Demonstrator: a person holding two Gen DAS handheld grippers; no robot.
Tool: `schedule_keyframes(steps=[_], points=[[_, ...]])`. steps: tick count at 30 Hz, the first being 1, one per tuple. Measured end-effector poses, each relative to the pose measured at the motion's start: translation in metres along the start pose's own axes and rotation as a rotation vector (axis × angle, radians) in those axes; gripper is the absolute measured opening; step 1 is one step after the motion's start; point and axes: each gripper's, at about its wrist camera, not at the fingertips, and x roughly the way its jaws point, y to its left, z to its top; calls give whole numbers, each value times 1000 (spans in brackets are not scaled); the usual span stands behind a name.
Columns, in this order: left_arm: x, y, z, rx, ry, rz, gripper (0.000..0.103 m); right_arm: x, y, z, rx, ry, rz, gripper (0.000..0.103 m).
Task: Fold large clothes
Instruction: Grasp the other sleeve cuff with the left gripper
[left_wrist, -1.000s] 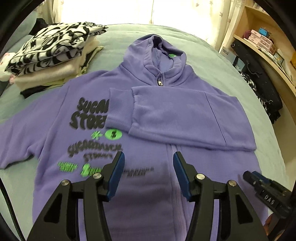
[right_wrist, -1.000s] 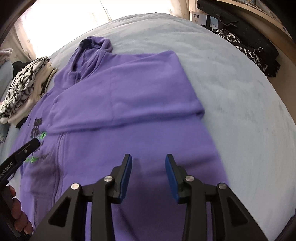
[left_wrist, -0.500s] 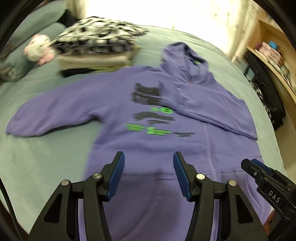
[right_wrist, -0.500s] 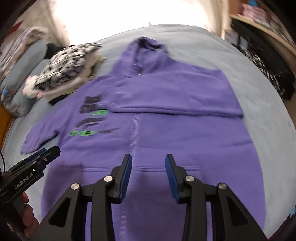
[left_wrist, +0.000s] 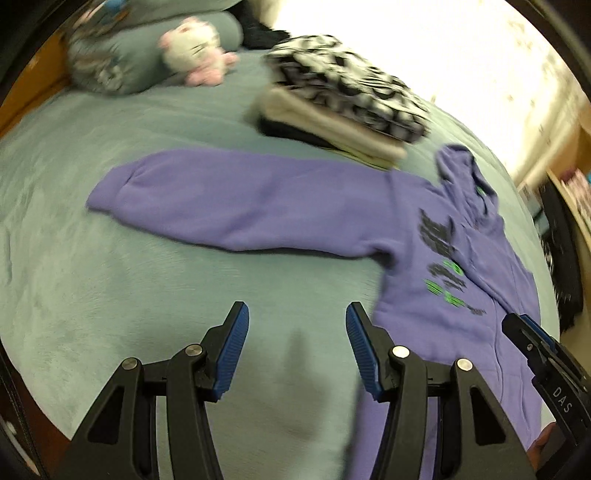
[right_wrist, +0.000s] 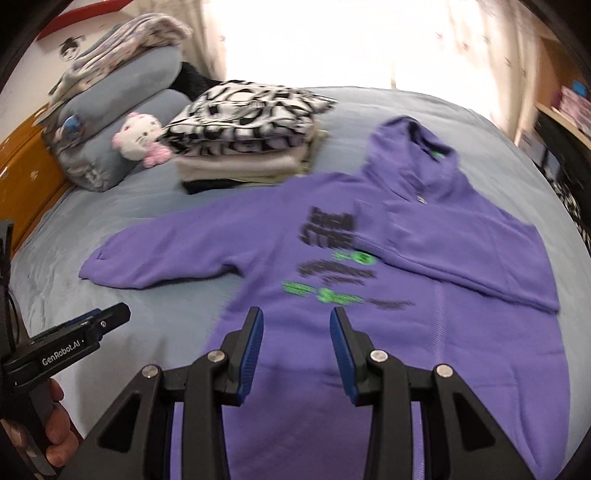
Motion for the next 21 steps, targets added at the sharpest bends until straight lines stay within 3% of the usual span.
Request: schedule_keyframes(steps=[13,17,21], points=[[56,136,33,-327,-20,-115,53,80,82,26,-77,-4,46,37],[75,160,47,-418,-30,-154,53,100,97,29,-94,12,60,37],[93,172,63,-471,-64,-141,53,113,103,30,-100,30,68,37]])
